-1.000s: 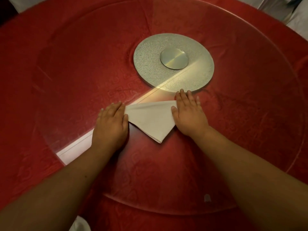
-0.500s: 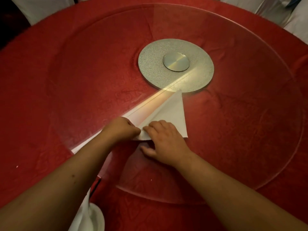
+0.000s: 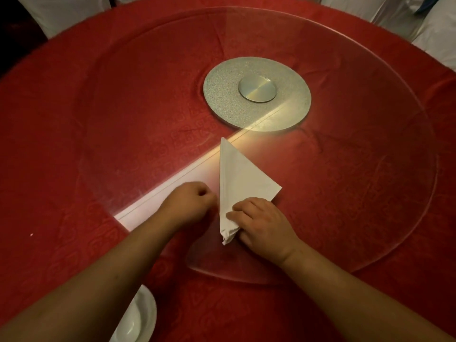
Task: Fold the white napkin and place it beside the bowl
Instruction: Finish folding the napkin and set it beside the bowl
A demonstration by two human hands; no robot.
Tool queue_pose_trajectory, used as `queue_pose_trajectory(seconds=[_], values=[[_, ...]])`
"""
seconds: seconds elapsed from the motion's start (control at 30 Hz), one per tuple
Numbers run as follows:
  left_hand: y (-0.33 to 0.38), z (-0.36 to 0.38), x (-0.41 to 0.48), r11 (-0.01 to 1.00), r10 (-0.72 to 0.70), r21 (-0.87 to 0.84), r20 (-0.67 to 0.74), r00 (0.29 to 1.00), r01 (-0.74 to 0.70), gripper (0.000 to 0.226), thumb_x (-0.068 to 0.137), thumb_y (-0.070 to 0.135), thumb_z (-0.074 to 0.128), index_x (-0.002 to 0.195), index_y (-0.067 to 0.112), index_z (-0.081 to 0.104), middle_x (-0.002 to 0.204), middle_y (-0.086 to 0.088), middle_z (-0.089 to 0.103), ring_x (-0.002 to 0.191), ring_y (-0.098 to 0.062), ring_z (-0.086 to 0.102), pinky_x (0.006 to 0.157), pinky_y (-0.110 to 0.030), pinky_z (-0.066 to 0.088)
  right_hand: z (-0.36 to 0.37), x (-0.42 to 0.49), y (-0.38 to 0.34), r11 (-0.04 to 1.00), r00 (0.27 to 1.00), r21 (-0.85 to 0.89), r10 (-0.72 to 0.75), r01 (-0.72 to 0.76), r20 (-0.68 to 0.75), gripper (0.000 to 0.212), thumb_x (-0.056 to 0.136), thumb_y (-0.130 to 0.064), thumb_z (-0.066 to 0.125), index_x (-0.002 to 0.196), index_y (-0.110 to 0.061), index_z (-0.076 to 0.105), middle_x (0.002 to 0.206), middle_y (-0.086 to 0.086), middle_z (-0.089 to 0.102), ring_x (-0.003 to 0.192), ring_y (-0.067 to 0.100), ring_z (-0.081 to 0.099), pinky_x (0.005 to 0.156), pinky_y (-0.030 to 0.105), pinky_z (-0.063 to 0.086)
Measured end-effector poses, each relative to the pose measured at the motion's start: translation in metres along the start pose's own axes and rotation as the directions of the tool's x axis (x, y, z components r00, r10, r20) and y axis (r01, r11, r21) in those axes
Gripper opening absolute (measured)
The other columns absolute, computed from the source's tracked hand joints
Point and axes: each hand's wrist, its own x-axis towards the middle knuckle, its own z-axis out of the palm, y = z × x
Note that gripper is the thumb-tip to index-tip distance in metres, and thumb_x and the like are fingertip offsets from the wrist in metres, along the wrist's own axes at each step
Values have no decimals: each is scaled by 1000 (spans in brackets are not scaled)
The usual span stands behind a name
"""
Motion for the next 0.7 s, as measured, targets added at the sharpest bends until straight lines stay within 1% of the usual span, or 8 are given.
queue_pose_trajectory(seconds=[0.03, 0.07, 0.1, 0.17, 0.33, 0.47, 0.6, 0.7], values=[[-5, 1, 3, 980, 139, 168, -174, 975, -110, 18, 92, 43, 58, 99, 33, 72, 91, 7, 74, 84, -18, 69, 70, -35, 57, -1, -1, 2, 1000, 1000, 5, -10, 10, 10, 32, 83, -22, 69, 114, -15, 74, 112, 4, 71, 102, 28, 65, 88, 42, 52], [-11, 2, 6, 910, 295, 362, -230, 928, -200, 27, 94, 46, 51, 114, 39, 68, 108, 6, 70, 99, -19, 65, 80, -39, 55, -3, 0, 3, 1000, 1000, 11, -18, 18, 18, 32, 83, -22, 68, 114, -15, 74, 112, 4, 71, 102, 27, 66, 88, 41, 52], [-17, 3, 10, 817, 408, 512, -187, 893, -266, 37, 96, 48, 42, 127, 43, 62, 126, 3, 65, 115, -23, 59, 91, -43, 51, -4, 0, 5, 1000, 999, 17, -24, 24, 24, 31, 84, -22, 65, 113, -15, 74, 112, 4, 71, 102, 27, 66, 89, 41, 52], [-27, 3, 17, 676, 488, 654, -50, 872, -340, 47, 98, 52, 31, 141, 49, 51, 151, 0, 50, 135, -27, 45, 105, -50, 41, -8, 3, 7, 999, 999, 38, -24, 23, 30, 31, 84, -22, 60, 111, -14, 74, 111, 4, 72, 101, 26, 66, 89, 41, 53], [-36, 13, 25, 593, 557, 701, -1, 830, -397, 52, 100, 49, 36, 151, 56, 30, 163, 2, 36, 140, -25, 37, 108, -49, 34, -17, 7, 12, 985, 994, 140, 91, -99, 58, 24, 86, -20, 67, 109, -15, 71, 105, 1, 73, 97, 23, 66, 86, 41, 53], [-33, 15, 32, 604, 586, 673, -11, 810, -427, 50, 96, 45, 46, 146, 51, 44, 161, 1, 39, 142, -24, 36, 111, -47, 32, -27, 21, 18, 962, 977, 186, 179, -199, 120, 22, 95, -45, 55, 103, -26, 63, 87, -5, 67, 82, 17, 59, 69, 37, 48], [-27, 19, 35, 640, 592, 622, -24, 806, -451, 44, 94, 41, 47, 136, 36, 59, 158, -3, 44, 142, -29, 40, 116, -54, 31, -35, 38, 30, 890, 941, 309, 299, -336, 162, 20, 95, -48, 55, 94, -29, 55, 71, -8, 59, 66, 14, 56, 57, 37, 47], [-29, 23, 33, 640, 592, 621, -23, 806, -452, 47, 93, 37, 43, 137, 34, 58, 160, 1, 43, 145, -25, 38, 120, -56, 28, -36, 59, 41, 789, 893, 420, 404, -449, 196, 26, 97, -52, 52, 89, -27, 55, 74, -4, 63, 67, 14, 60, 58, 36, 47]])
